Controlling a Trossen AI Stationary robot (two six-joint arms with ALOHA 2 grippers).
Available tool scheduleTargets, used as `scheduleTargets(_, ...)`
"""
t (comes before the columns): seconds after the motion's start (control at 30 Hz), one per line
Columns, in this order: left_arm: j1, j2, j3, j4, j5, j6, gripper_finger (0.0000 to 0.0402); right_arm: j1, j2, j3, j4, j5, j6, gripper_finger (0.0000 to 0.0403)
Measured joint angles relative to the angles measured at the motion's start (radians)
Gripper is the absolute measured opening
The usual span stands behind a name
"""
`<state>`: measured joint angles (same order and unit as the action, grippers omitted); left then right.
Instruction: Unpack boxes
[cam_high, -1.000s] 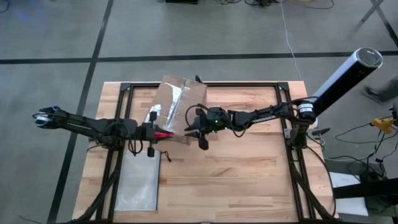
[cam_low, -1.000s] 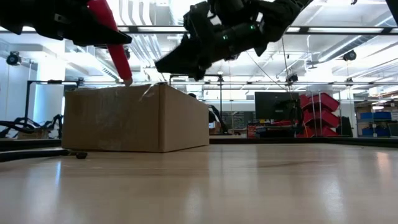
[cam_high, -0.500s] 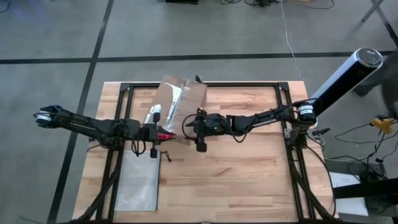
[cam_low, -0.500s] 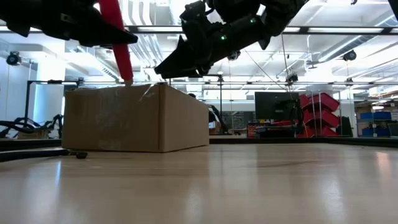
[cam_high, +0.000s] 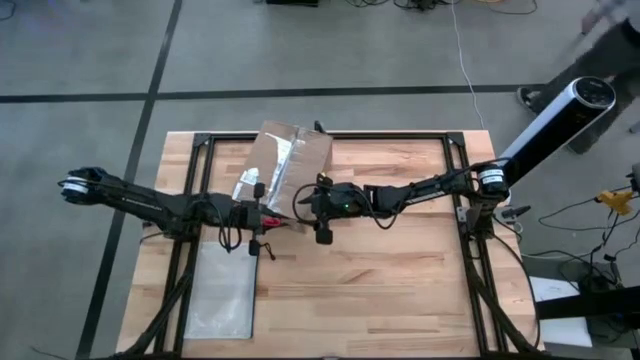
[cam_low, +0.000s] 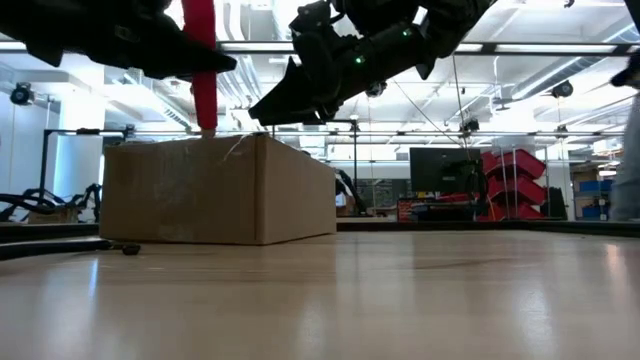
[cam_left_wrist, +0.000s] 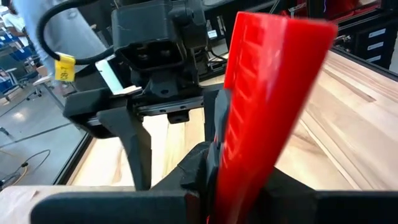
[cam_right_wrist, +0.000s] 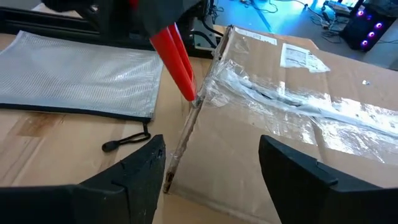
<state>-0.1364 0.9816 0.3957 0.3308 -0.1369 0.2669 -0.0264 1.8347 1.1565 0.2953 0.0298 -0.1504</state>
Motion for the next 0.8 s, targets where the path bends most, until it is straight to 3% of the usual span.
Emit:
scheduleTargets(0.3, 0.0, 0.114, 0.004, 0.148, 0.023, 0.026, 0.0032, 0.001, 0.0, 0.0, -0.003, -0.001, 0.001, 0.0239)
scheduleTargets(0.47, 0.0, 0.11, 0.048, 0.064, 0.023, 0.026, 0.0032, 0.0, 0.0, 0.0, -0.039, -0.002, 0.01, 0.0237)
scheduleTargets(0.8, 0.0, 0.089, 0.155, -0.179, 0.012, 0.024, 0.0032, -0.025, 0.067, 0.007, -0.034, -0.013, 0.044, 0.0196)
